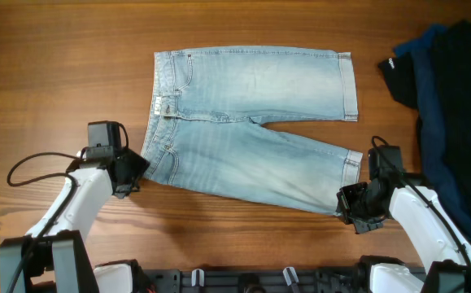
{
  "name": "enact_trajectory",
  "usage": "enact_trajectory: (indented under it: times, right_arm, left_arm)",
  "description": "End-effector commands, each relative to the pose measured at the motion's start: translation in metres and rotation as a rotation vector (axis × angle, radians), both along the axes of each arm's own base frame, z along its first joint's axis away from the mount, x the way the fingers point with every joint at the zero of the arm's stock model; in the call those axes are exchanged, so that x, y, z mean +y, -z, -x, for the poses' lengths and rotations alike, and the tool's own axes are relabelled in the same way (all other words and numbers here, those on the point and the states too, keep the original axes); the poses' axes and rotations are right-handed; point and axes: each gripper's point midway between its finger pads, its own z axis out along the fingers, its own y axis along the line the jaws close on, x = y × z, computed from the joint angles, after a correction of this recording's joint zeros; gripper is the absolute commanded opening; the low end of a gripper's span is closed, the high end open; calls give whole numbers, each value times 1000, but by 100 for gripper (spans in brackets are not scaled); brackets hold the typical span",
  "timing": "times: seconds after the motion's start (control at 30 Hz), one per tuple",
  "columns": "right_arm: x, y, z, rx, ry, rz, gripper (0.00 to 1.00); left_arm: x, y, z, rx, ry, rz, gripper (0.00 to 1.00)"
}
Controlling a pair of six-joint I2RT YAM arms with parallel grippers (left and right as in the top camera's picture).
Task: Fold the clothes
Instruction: 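Grasp the near waistband corner with left gripper, near hem with right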
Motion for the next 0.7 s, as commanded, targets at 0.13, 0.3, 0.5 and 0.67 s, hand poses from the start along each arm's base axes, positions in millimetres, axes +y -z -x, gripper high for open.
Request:
enact_trajectory:
  times: [0.13,0.3,0.5,0.67]
  right_arm:
    - [-9,5,4,12,-4,53,8]
    - [-9,5,5,13,-5,52,5]
    - [-9,5,5,7,-30,51,4]
    - [-9,-8,-11,-58,-189,45,4]
  left_arm:
    - [-25,10,7,10,136,117,57]
    - [-25,12,14,41,132,119,43]
    - [-26,14,21,70,131,124,4]
    - [-40,-9,20,34,204,187,4]
